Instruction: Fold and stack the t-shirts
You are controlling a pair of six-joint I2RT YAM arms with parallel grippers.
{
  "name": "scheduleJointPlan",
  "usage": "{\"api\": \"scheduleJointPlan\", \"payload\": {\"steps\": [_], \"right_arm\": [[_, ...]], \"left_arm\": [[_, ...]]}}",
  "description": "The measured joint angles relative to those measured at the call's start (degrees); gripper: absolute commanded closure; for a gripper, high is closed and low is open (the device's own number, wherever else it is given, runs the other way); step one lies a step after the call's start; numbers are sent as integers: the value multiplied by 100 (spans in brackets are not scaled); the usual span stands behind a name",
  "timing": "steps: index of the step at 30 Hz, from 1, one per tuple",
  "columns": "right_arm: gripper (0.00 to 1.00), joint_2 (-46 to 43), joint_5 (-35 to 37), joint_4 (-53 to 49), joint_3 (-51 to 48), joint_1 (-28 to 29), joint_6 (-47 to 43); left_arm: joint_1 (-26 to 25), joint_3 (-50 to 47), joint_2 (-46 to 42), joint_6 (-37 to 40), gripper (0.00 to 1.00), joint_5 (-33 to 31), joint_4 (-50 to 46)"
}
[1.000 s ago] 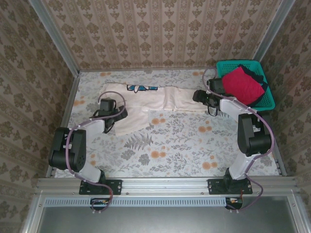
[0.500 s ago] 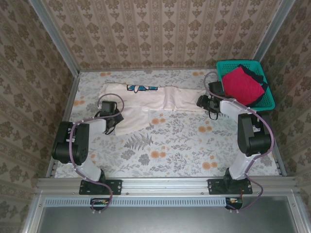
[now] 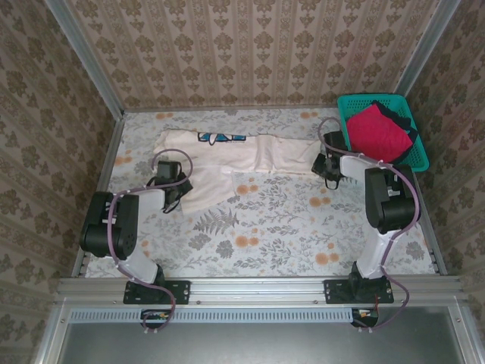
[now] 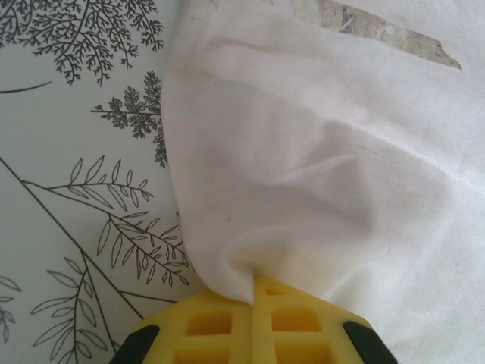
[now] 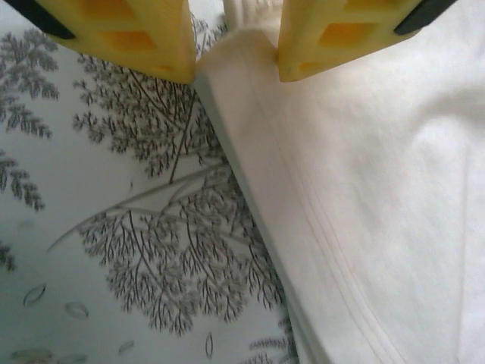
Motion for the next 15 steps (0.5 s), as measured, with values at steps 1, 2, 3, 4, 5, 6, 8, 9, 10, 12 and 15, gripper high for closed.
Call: {"api": "scheduleJointPlan", "payload": {"steps": [1, 2, 3, 4, 5, 6, 8, 9, 10, 12, 15], "right_arm": [[56, 2, 28, 2, 31, 0, -33], [56, 2, 52, 4, 57, 0, -46], [57, 2, 66, 13, 90, -2, -83], [58, 9, 70, 9, 125, -9, -103], [59, 11, 70, 2, 166, -26, -116], [59, 17, 68, 4, 201, -31, -120], [56, 22, 63, 42, 238, -46, -105], [52, 22, 52, 48, 238, -46, -87], [50, 22, 44, 50, 236, -55, -50], [49, 31, 31, 50, 234, -55, -31], [48, 57, 22, 55, 219, -55, 26]], "left_arm": [[4, -7, -17, 2, 100, 4, -2], [4, -7, -37, 4, 100, 4, -4], [4, -7, -50, 4, 100, 7, -4], [4, -7, -61, 7, 100, 4, -4], [4, -7, -68, 9, 100, 4, -11], [4, -7, -70, 17, 100, 4, -15], [4, -7, -81, 22, 100, 7, -33], [4, -7, -90, 24, 100, 7, -39], [4, -7, -101, 24, 100, 7, -42], [4, -7, -114, 26, 100, 7, -42], [4, -7, -127, 39, 100, 26, -39]]}}
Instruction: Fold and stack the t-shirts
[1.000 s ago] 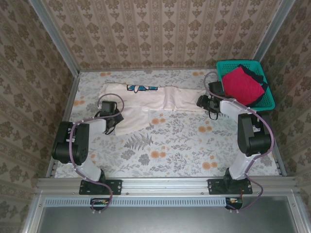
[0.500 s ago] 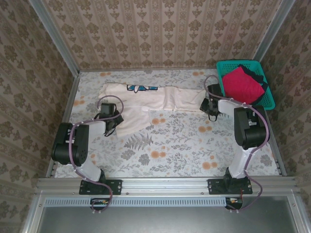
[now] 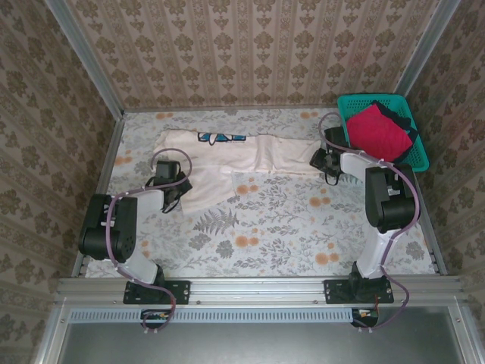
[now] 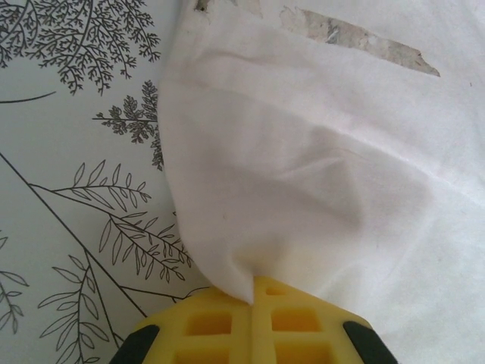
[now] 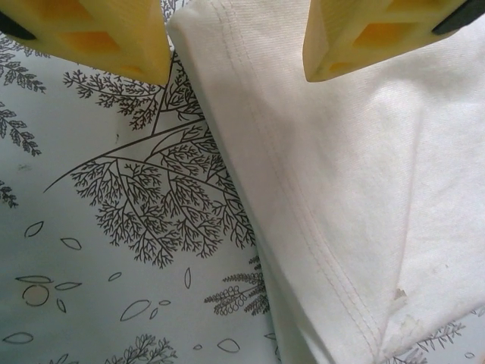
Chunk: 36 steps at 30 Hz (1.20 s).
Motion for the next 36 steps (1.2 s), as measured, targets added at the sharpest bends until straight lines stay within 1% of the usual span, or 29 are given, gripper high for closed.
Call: {"api": "scheduleJointPlan", "payload": {"steps": [2, 4, 5, 8, 9, 14, 18, 21, 25, 30, 32, 36], "right_arm": [[49, 59, -17, 4, 0, 0, 7], [58, 111, -42, 20, 0, -2, 9], [65, 133, -63, 35, -2, -7, 7], [94, 155, -81, 68, -4, -22, 26], [100, 155, -81, 76, -4, -24, 39], [100, 90, -57, 103, -9, -22, -4], [100, -319, -39, 105, -17, -22, -127], [100, -879, -37, 210, -20, -22, -254], [100, -1582, -63, 280, -13, -22, -398], [100, -2542, -160, 236, 44, -22, -551], [100, -3073, -175, 140, 44, -22, -590], [100, -4492, -192, 37, 37, -11, -649]], "left_arm": [[0, 0, 0, 20, 100, 9, 0], [0, 0, -4, 28, 100, 31, 2], [0, -7, -11, 28, 100, 44, 7], [0, -72, -76, 26, 100, 57, 39], [0, -101, -116, 26, 100, 61, 44], [0, -214, -461, 26, 100, 59, 42], [2, -216, -872, 39, 100, 20, 9], [44, -192, -1255, 138, 100, -20, -116], [149, 17, -1784, 326, 100, -105, -527], [358, 610, -2859, 623, 100, -249, -1252], [446, 927, -3370, 739, 100, -334, -1624], [564, 1519, -4328, 986, 100, -507, -2271]]}}
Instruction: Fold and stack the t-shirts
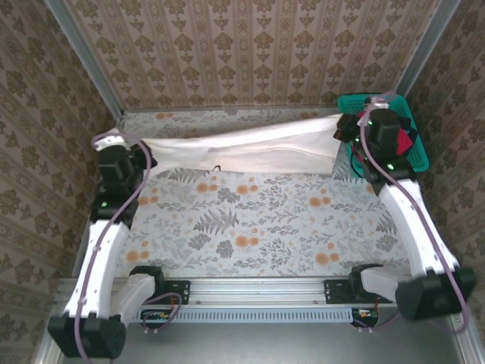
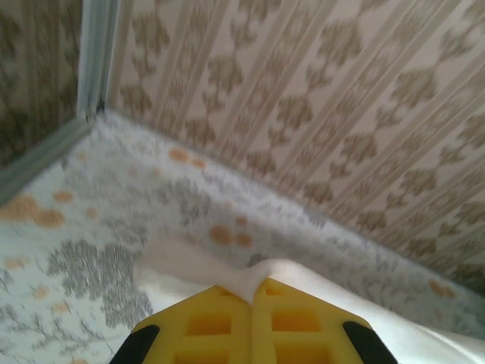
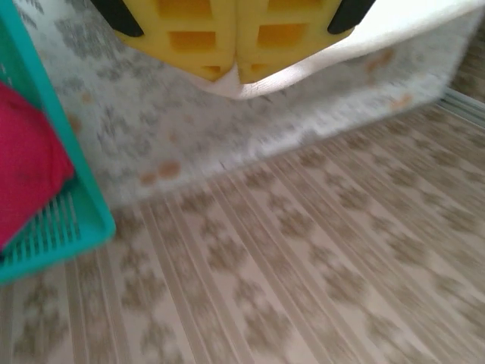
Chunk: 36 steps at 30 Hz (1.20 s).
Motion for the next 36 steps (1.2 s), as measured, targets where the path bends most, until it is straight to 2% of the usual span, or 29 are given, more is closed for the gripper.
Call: {"api": "scheduleJointPlan", "payload": {"steps": [2, 6, 9, 13, 19, 22, 25, 30, 36], "right_arm": [[100, -761, 0, -13, 4, 0, -76], [100, -1628, -28, -247, 149, 0, -197], [100, -1797, -153, -446, 402, 0, -264], [100, -1600, -267, -586, 538, 0, -356], [100, -393, -345, -411, 564, 0, -431], [100, 562, -376, -258, 730, -2, -433], [100, 1729, -431, -146, 1432, -11, -457], [100, 3239, -549, -98, 3252, -13, -516], [100, 4013, -686, -369, 5711, -24, -584]], "left_arm": [[0, 260, -444, 146, 100, -70, -293], [0, 656, -1001, 396, 100, -149, -743], [0, 1071, -1108, 555, 100, -140, -1001], [4, 1432, -892, 680, 100, -101, -1045], [24, 1451, 205, 765, 100, -55, -721], [118, 1495, 1008, 793, 100, -13, -431], [297, 1871, 1928, 791, 100, 157, -293], [588, 3362, 3239, 793, 100, 549, -223], [907, 6074, 4155, 898, 100, 1067, -448]]}}
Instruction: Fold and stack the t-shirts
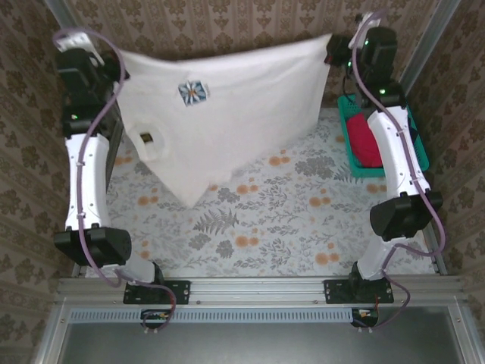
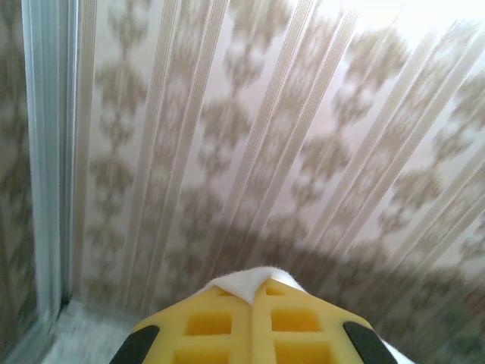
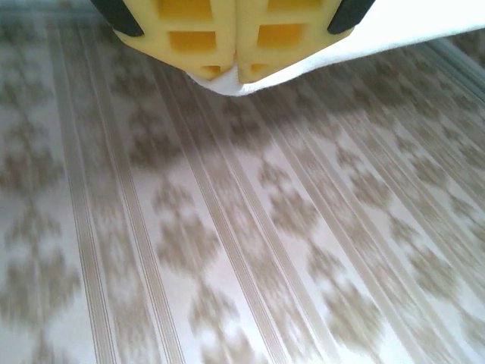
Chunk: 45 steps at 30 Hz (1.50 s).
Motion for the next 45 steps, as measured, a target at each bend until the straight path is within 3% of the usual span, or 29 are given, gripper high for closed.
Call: {"api": "scheduleJointPlan", "payload": {"steps": [5, 8, 10, 15, 20, 24, 31, 43, 44, 45], "right_arm": [[100, 227, -7, -389, 1932, -26, -262], [100, -20, -7, -485, 1941, -63, -402], [100, -466, -4, -376, 1110, -98, -435], [100, -1886, -61, 107, -2463, -127, -417], [100, -2898, -166, 205, -5626, -129, -94], [100, -3515, -295, 400, -7355, -127, 387], [100, -3141, -437, 560, -8710, -127, 990], [100, -2883, -136, 87, -8887, -127, 1292], [100, -2894, -101, 52, -8933, -127, 1303], [100, -2903, -76, 22, -8972, -127, 1307]], "left_arm": [[363, 1882, 297, -17, 100, 518, -214], [411, 1685, -74, -94, 100, 726, -107], [407, 682, -647, -188, 100, 831, 173], [404, -2632, -2179, -553, 100, 892, 494], [358, -5676, -3462, -876, 100, 887, 188], [356, -7410, -4411, -1180, 100, 824, -247], [356, -9029, -5158, -1770, 100, 831, -378], [356, -9689, -5963, -2531, 100, 723, -1349], [356, -9694, -6063, -2570, 99, 691, -1451], [356, -9694, -6129, -2592, 91, 669, -1515]]}}
